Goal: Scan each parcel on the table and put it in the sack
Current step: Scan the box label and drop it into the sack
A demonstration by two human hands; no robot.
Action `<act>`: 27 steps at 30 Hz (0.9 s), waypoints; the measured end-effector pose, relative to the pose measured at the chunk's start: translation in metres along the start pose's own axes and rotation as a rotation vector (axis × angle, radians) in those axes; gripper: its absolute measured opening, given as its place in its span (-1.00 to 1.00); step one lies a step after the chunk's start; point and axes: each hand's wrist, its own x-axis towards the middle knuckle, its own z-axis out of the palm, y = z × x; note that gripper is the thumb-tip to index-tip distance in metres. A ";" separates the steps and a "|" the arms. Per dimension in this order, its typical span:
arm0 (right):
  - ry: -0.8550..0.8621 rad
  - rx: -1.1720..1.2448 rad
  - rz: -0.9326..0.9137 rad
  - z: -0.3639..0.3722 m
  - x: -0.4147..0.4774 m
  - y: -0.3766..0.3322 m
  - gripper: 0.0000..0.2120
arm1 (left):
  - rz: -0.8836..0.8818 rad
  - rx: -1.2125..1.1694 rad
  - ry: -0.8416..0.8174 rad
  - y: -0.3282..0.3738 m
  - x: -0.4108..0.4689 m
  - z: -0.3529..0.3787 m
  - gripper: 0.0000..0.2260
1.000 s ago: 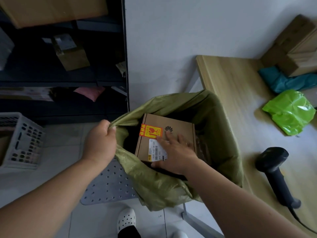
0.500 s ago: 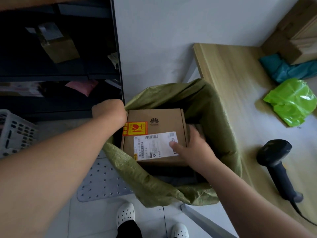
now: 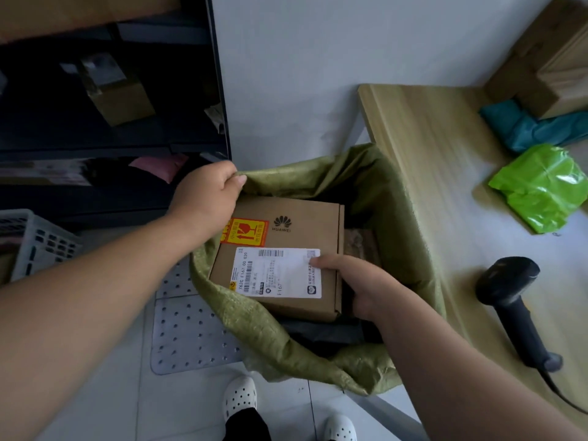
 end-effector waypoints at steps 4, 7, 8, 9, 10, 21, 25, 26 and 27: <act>0.163 -0.007 -0.093 -0.010 -0.006 -0.004 -0.57 | -0.020 0.040 0.049 0.004 0.008 -0.007 -0.71; 0.236 -0.022 -0.079 -0.013 -0.001 -0.009 -0.61 | -0.040 0.025 0.077 0.001 0.004 -0.012 -0.71; 0.238 -0.020 -0.068 -0.009 0.003 -0.011 -0.63 | -0.028 0.006 0.075 0.003 0.001 -0.012 -0.71; 0.236 -0.019 -0.056 -0.002 0.009 -0.013 -0.62 | -0.013 -0.015 0.067 0.005 -0.001 -0.012 -0.70; 0.232 -0.019 -0.043 0.008 0.015 -0.015 -0.59 | 0.004 -0.035 0.056 0.007 -0.002 -0.011 -0.70; 0.302 -0.399 -0.317 0.057 0.033 -0.025 0.01 | -0.001 -0.050 0.010 -0.007 -0.001 -0.010 -0.72; 0.331 -1.232 -0.671 0.047 0.028 -0.003 -0.25 | -0.006 0.007 0.009 -0.009 0.002 -0.015 -0.72; 0.288 -1.324 -0.679 0.045 0.034 -0.002 -0.34 | 0.003 0.023 0.005 -0.010 0.002 -0.016 -0.72; 0.251 -1.373 -0.666 0.043 0.041 -0.002 -0.40 | 0.020 0.045 -0.002 -0.011 0.001 -0.016 -0.72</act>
